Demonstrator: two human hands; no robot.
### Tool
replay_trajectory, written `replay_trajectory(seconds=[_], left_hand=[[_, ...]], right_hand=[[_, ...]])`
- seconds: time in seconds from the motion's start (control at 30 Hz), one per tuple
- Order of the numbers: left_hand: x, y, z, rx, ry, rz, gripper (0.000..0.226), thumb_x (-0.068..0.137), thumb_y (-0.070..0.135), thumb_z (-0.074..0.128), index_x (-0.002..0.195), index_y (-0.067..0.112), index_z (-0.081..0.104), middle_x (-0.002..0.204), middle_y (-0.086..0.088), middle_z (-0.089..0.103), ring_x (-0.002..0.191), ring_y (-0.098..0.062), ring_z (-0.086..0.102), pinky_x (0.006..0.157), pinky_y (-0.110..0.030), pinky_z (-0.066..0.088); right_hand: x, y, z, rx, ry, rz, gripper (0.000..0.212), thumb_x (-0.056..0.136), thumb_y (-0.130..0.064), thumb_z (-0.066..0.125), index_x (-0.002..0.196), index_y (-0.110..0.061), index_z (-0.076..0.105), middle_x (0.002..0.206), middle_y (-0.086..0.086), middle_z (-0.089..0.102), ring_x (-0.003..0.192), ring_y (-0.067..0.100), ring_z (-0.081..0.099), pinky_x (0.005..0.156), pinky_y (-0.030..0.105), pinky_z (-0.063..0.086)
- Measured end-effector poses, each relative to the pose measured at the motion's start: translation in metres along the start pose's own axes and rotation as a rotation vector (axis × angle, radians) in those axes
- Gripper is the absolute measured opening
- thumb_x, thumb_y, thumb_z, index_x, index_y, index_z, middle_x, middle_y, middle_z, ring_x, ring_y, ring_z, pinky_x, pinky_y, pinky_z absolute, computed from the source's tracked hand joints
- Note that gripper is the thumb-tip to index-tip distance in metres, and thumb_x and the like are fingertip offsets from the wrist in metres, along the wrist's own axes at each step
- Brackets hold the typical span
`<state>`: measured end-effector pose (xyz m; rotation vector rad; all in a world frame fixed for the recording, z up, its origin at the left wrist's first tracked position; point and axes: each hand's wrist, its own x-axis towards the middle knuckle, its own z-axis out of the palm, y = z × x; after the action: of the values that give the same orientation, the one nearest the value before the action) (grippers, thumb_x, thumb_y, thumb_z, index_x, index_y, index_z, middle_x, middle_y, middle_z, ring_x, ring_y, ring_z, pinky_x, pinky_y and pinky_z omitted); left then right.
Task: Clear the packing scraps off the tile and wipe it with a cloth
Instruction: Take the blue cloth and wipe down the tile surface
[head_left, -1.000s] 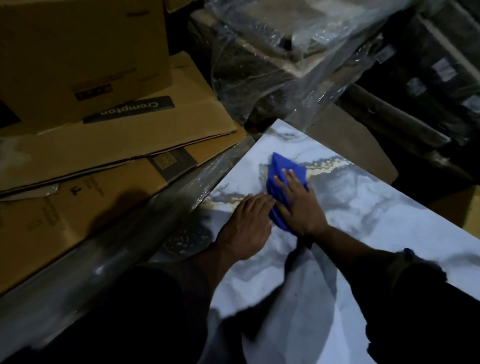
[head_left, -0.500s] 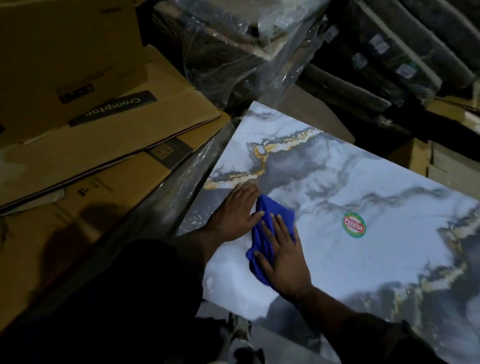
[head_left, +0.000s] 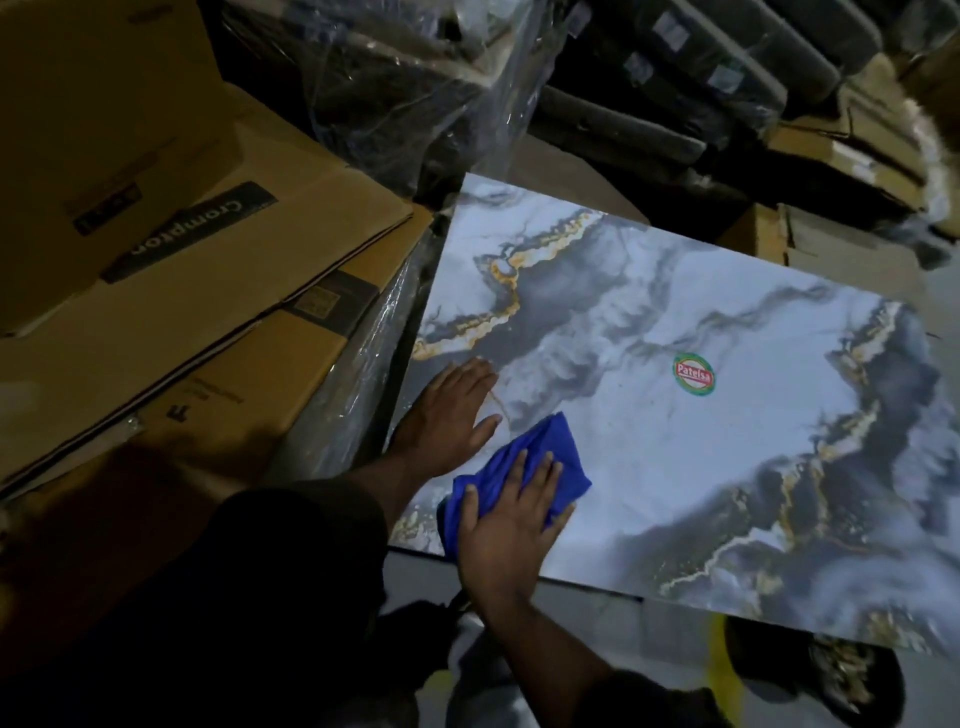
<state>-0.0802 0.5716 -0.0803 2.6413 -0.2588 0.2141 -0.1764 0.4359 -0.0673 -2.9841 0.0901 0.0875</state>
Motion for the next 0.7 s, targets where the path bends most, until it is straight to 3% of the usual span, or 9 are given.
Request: replay_trajectory(seconds=[0.17,0.27,0.47,0.6,0.7], left_hand=[[0.004,-0.005,0.001,-0.038,0.139,-0.055,0.044,0.103,0.024,0.04,0.133,-0.001,0.06,0.141,-0.016,0.059,0.139,-0.031,0.049,0.121,-0.049,0.032],[0.005,-0.005,0.001,-0.059,0.143,-0.028,0.047,0.104,0.019,0.032,0.133,-0.006,0.06,0.138,-0.02,0.061,0.136,-0.034,0.053,0.118,-0.052,0.037],[0.006,-0.006,-0.003,-0.35,0.123,-0.253,0.055,0.104,0.033,0.033,0.147,0.003,0.049,0.155,-0.013,0.046,0.148,-0.023,0.037,0.125,-0.037,0.025],[0.004,-0.004,-0.018,-0.454,0.121,-0.28,0.057,0.103,0.032,0.032,0.15,0.002,0.043,0.158,-0.014,0.041,0.149,-0.025,0.035,0.124,-0.042,0.026],[0.007,-0.004,-0.026,-0.554,0.098,-0.364,0.054,0.1,0.026,0.035,0.148,0.002,0.045,0.156,-0.014,0.042,0.147,-0.026,0.036,0.123,-0.044,0.027]], right_hand=[[0.033,-0.016,0.005,-0.016,0.034,-0.033,0.075,0.096,-0.051,0.022,0.156,-0.009,0.036,0.164,0.021,0.025,0.155,0.034,0.018,0.121,0.062,0.016],[0.073,-0.018,0.008,-0.003,0.005,-0.085,0.073,0.098,-0.051,0.022,0.161,-0.015,0.023,0.168,0.016,0.015,0.157,0.03,0.006,0.123,0.059,0.006],[0.157,-0.02,-0.003,0.005,-0.017,-0.336,0.071,0.1,-0.054,0.028,0.162,-0.019,0.021,0.17,0.01,0.009,0.158,0.024,0.001,0.124,0.055,0.007],[0.118,-0.01,-0.005,0.025,-0.075,-0.552,0.072,0.101,-0.059,0.029,0.162,-0.022,0.022,0.171,0.004,0.008,0.158,0.018,-0.007,0.125,0.055,0.007],[0.05,-0.011,0.006,0.034,-0.038,-0.463,0.078,0.096,-0.062,0.04,0.161,-0.02,0.025,0.17,0.008,0.013,0.158,0.022,-0.002,0.125,0.056,0.009]])
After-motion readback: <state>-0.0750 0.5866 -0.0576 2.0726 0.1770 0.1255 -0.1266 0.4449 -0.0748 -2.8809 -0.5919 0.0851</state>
